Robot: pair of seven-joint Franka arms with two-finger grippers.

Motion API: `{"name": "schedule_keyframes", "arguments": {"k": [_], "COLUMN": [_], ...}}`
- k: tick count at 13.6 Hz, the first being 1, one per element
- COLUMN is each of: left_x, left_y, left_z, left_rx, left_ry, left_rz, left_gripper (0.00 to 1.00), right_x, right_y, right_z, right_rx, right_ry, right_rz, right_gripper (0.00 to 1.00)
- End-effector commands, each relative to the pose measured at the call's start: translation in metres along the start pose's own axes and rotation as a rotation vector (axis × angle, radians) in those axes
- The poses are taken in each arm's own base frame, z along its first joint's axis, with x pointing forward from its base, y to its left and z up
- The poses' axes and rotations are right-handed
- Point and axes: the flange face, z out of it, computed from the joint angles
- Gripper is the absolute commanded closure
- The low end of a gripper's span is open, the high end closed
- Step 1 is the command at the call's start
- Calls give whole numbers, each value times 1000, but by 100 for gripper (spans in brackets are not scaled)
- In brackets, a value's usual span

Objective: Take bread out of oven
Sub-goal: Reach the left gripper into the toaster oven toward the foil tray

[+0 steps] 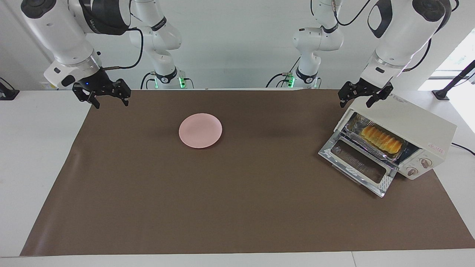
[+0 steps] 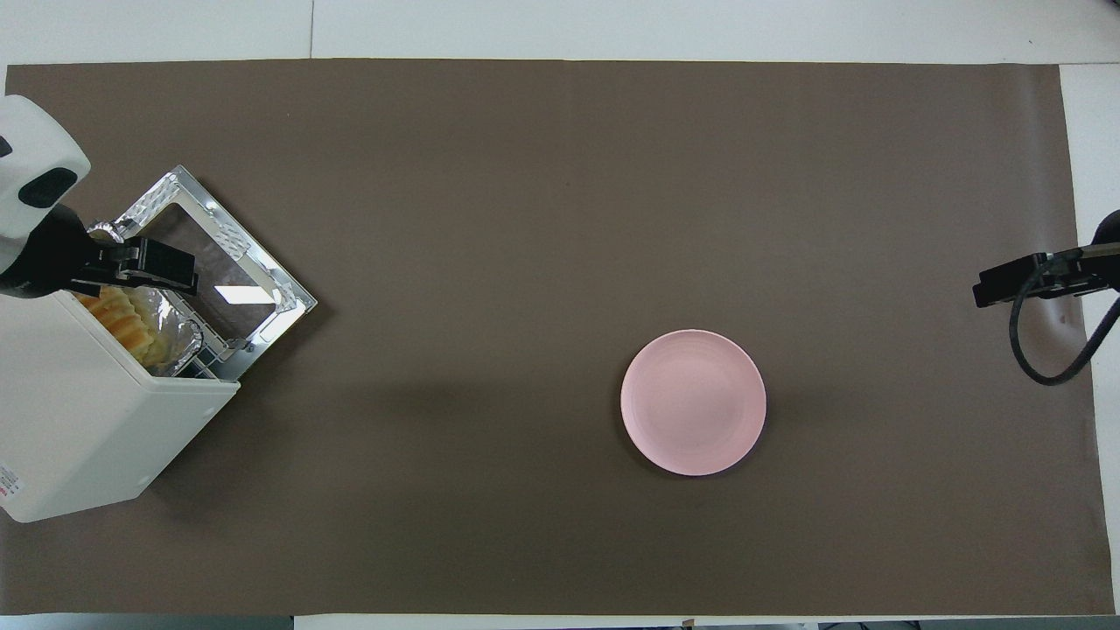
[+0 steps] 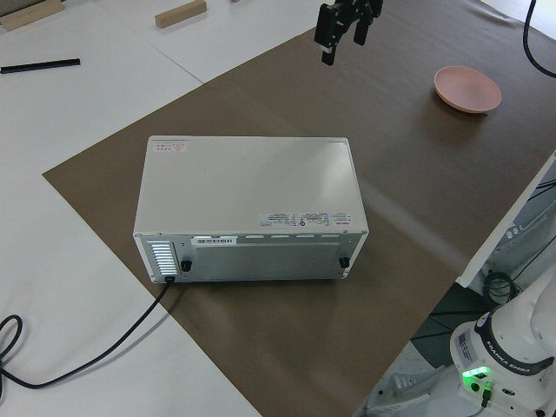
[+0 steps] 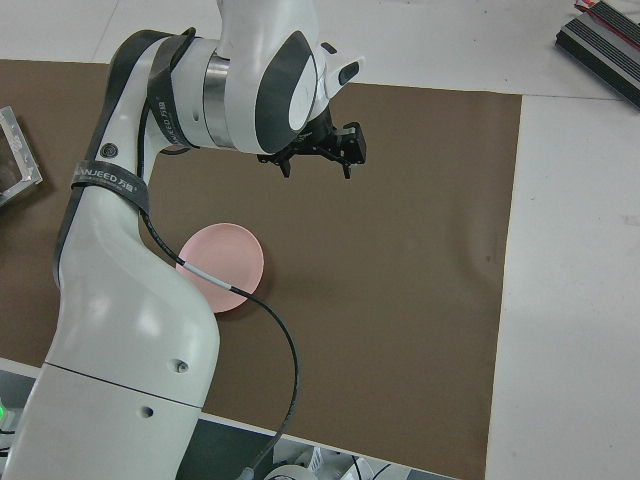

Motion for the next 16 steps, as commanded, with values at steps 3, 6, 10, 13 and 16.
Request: {"name": "schedule_keyframes", "arguments": {"k": [3, 6, 10, 13, 16], "left_x": [20, 70, 96, 84, 72], "left_y": [-19, -32, -68, -77, -78], "left_z": [24, 52, 92, 133, 160], "left_rx": [5, 79, 146, 214, 216], "left_ry": [7, 13, 66, 36, 22], "left_rz": [-100, -284, -409, -443, -488], "left_gripper": [0, 0, 0, 0, 0], "right_x": [-7, -7, -7, -7, -7], "right_y": [1, 1, 1, 1, 1], "right_z": [-1, -1, -1, -1, -1], "right_rx": [-16, -16, -16, -16, -16], "right_ry": [-8, -8, -8, -8, -8], "right_rz": [-10, -10, -10, -10, -10], "right_gripper": [0, 0, 0, 0, 0]}}
